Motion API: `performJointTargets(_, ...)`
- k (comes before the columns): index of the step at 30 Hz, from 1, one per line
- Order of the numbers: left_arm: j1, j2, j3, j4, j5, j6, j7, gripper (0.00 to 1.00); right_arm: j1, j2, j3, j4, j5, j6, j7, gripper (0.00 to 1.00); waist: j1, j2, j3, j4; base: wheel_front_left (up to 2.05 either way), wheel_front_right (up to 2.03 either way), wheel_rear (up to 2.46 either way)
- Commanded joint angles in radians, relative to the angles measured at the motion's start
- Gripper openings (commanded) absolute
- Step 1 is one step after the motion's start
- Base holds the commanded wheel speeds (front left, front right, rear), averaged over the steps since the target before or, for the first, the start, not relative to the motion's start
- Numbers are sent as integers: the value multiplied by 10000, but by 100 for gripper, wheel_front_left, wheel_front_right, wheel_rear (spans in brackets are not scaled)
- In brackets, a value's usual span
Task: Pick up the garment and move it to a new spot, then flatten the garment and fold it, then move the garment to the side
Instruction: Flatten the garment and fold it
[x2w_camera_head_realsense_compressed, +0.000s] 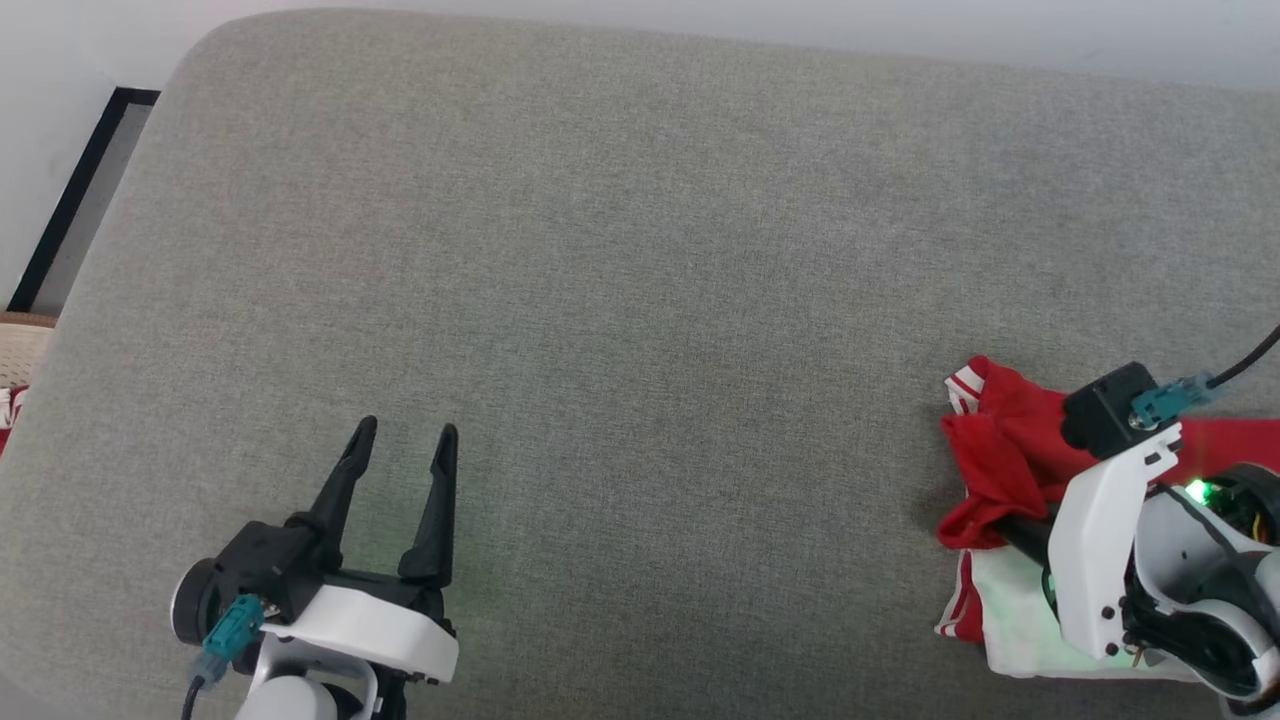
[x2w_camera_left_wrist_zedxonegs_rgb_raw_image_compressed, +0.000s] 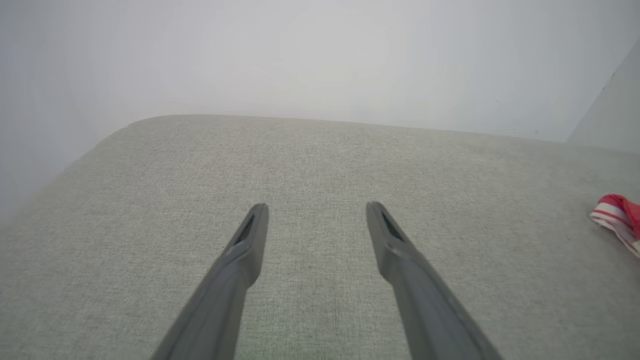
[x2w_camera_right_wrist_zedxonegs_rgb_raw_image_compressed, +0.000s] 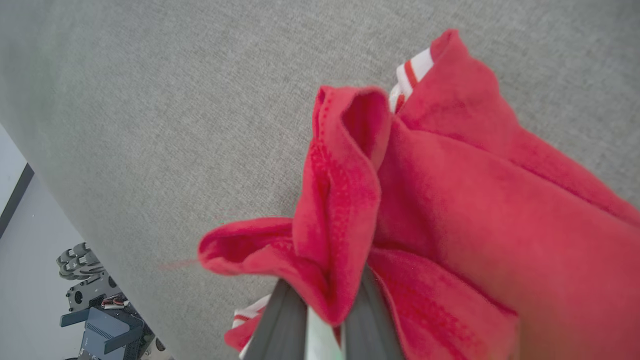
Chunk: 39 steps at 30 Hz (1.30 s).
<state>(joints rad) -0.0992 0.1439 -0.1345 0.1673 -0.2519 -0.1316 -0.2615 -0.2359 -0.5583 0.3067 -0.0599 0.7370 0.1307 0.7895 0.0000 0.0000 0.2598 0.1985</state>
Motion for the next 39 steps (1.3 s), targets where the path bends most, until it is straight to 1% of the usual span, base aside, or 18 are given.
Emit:
performJointTargets(1, -119, -22, -15, 42, -83, 23, -50, 100, -121, -10, 94, 119, -28, -1, -138, 0, 0, 0, -25, -9, 0, 0, 0)
performJointTargets(2, -111, -25, -18, 66, -97, 23, -50, 100, -156, -11, 106, 226, -56, -1, -272, 0, 0, 0, -60, -23, 0, 0, 0)
performJointTargets(3, -91, -27, -21, 91, -117, 23, -50, 100, -165, 5, 103, 300, -63, -1, -406, 14, 0, 0, -108, -42, 0, 0, 0)
performJointTargets(4, -54, -21, -9, 113, -132, 24, -50, 100, -170, 15, 114, 381, -51, -1, -503, 41, 0, 0, -169, -73, 0, 0, 0)
performJointTargets(5, -54, -21, -9, 113, -132, 24, -50, 100, -170, 15, 114, 381, -51, -1, -503, 41, 0, 0, -169, -73, 0, 0, 0)
performJointTargets(6, -4, -3, -2, 132, -129, 24, -50, 100, -163, 30, 77, 460, -6, -1, -620, 89, 0, 0, -232, -107, 0, 0, 0)
performJointTargets(7, 56, 33, -5, 184, -81, 23, -50, 100, -160, 96, -82, 553, 57, -1, -797, 100, 0, 0, -311, -140, 0, 0, 0)
performJointTargets(16, 470, 247, 70, 469, -169, 24, -50, 100, -53, 413, -1203, 963, 418, -1, -1912, 100, 0, 0, -993, -681, 0, 0, 0)
performJointTargets(20, 401, 264, -34, 609, -274, 23, -50, 100, 133, 212, -1524, 1408, 375, 1, -2778, 100, 0, 0, -1148, -883, 0, 0, 0)
performJointTargets(23, 413, 314, -81, 735, -325, 23, -50, 100, 200, 168, -1598, 1903, 454, 1, -3810, 100, 0, 0, -1264, -1041, 0, 0, 0)
performJointTargets(25, 449, 315, -62, 806, -372, 23, -50, 100, 151, 94, -1390, 2149, 514, 1, -4771, 100, 0, 0, -1356, -1152, 0, 0, 0)
performJointTargets(29, 633, 304, -1, 961, -541, 23, -51, 100, 153, 89, -995, 3123, 556, 1, -6567, 100, 0, 0, -1694, -1333, 0, 0, 0)
performJointTargets(31, 723, 274, 93, 1016, -662, 23, -51, 100, 121, 207, -756, 3604, 583, 1, -7496, 100, 0, 0, -1884, -1422, 0, 0, 0)
performJointTargets(35, 913, 221, 290, 1034, -815, 23, -51, 100, -33, 418, -289, 4371, 173, -1, -9621, 100, 0, 0, -2203, -1607, 0, 0, 0)
performJointTargets(36, 1051, 211, 366, 983, -838, 23, -51, 100, -111, 539, -63, 4633, -126, 1, -10218, 100, 0, 0, -2282, -1666, 0, 0, 0)
performJointTargets(39, 1190, 205, 471, 858, -835, 23, -51, 100, -138, 715, 4, 4838, -646, -1, -10511, 100, 0, 0, -2402, -1720, 0, 0, 0)
